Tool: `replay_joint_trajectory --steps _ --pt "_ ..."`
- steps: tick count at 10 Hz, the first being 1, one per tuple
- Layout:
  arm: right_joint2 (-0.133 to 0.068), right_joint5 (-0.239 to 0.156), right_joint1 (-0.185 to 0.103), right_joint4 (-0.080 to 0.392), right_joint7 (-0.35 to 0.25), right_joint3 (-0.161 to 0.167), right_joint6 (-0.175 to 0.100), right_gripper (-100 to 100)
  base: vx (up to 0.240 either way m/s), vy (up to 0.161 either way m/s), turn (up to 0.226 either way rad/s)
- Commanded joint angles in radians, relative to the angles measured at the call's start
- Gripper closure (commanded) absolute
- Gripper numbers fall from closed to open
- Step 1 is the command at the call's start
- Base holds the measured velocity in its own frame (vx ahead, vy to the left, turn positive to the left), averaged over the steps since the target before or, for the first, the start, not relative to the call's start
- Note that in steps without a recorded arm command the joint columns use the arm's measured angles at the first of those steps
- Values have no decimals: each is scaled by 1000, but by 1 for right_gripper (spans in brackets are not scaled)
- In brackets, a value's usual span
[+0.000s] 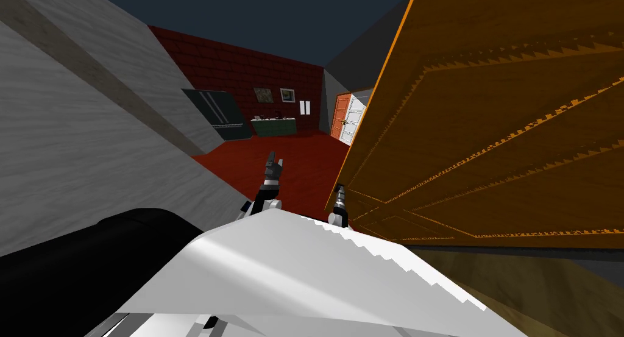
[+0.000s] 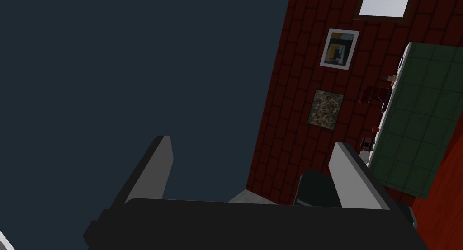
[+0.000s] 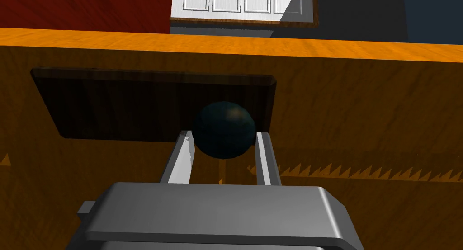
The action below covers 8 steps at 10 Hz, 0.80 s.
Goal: Push the door open
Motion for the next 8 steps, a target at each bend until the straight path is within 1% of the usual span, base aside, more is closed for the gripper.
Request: replay_joint_trajectory --steps 1,4,5,8 --pt "1 0 2 1 1 1 1 100 -20 -4 7" --pt "1 0 2 1 1 1 1 100 -7 0 1" --pt "-18 -25 2 0 14 -7 -7 100 116 53 -20" --pt "-31 -64 1 -4 32 -19 -22 100 214 37 -44"
